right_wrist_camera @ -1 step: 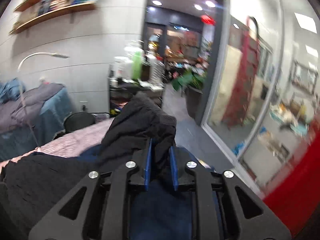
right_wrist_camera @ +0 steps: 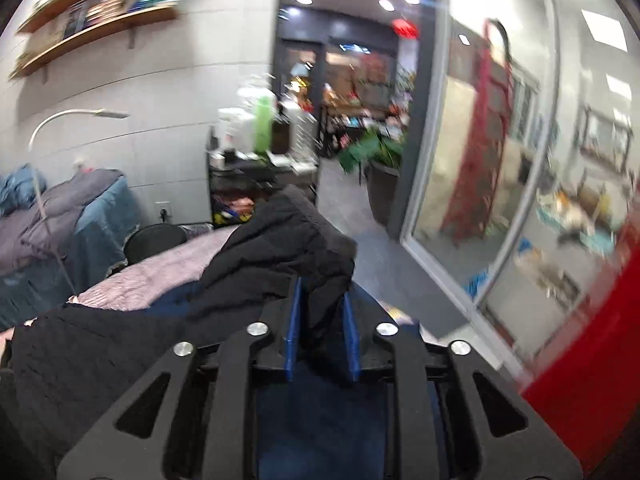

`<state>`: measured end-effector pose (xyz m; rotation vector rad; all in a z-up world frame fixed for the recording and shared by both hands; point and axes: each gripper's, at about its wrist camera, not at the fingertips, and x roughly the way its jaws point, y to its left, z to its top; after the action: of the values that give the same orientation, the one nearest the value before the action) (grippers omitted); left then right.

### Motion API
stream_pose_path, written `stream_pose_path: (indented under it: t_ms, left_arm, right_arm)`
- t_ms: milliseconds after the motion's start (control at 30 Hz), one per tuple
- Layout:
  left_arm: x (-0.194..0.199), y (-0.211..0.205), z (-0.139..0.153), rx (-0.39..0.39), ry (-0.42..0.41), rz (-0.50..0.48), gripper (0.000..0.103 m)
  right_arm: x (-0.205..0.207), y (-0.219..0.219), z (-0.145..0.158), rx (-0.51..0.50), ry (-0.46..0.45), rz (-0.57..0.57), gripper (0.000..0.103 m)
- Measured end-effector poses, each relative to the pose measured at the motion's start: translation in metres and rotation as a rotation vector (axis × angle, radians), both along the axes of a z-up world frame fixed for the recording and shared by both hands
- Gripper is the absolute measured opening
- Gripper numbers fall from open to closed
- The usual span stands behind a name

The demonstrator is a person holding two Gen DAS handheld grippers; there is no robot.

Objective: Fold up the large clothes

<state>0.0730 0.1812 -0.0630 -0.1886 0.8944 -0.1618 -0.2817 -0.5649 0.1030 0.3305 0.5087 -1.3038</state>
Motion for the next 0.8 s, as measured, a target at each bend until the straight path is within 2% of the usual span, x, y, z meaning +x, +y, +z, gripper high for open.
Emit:
stream_pose_path:
  t_ms: [67, 167, 200, 267, 367, 433, 533, 733, 800]
  left_arm:
    - [-0.008, 0.009, -0.003, -0.010, 0.008, 0.013, 0.093]
    - [-0.017, 0.018, -0.007, -0.044, 0.028, 0.029, 0.093]
    - [-0.017, 0.021, -0.008, -0.052, 0.033, 0.032, 0.094]
    - [-0.022, 0.026, -0.009, -0.065, 0.035, 0.030, 0.094]
    - [-0.030, 0.029, -0.010, -0.095, 0.034, -0.003, 0.094]
    - [-0.037, 0.028, -0.013, -0.127, 0.043, -0.041, 0.095]
    - [-0.051, 0.021, -0.017, -0.144, 0.050, -0.081, 0.097]
    - [-0.082, 0.002, -0.035, -0.200, 0.111, -0.226, 0.097]
    - [-0.094, -0.003, -0.040, -0.234, 0.127, -0.282, 0.097]
  right_arm:
    - [-0.032, -0.002, -0.015, 0.053, -0.022, -0.033, 0.059]
    - [-0.058, 0.017, -0.020, 0.023, -0.073, 0.018, 0.063]
    - [-0.060, 0.027, -0.019, 0.000, -0.076, 0.052, 0.069]
    - [-0.058, 0.059, -0.016, -0.055, -0.097, 0.192, 0.076]
    - [-0.034, 0.093, -0.019, -0.034, -0.120, 0.437, 0.081]
    - [-0.014, 0.114, -0.027, 0.015, -0.105, 0.572, 0.085]
    - [0.021, 0.153, -0.061, 0.169, -0.112, 0.786, 0.086]
    - [0.060, 0.216, -0.140, 0.395, -0.062, 1.031, 0.086]
    - [0.056, 0.232, -0.162, 0.467, -0.069, 1.083, 0.086]
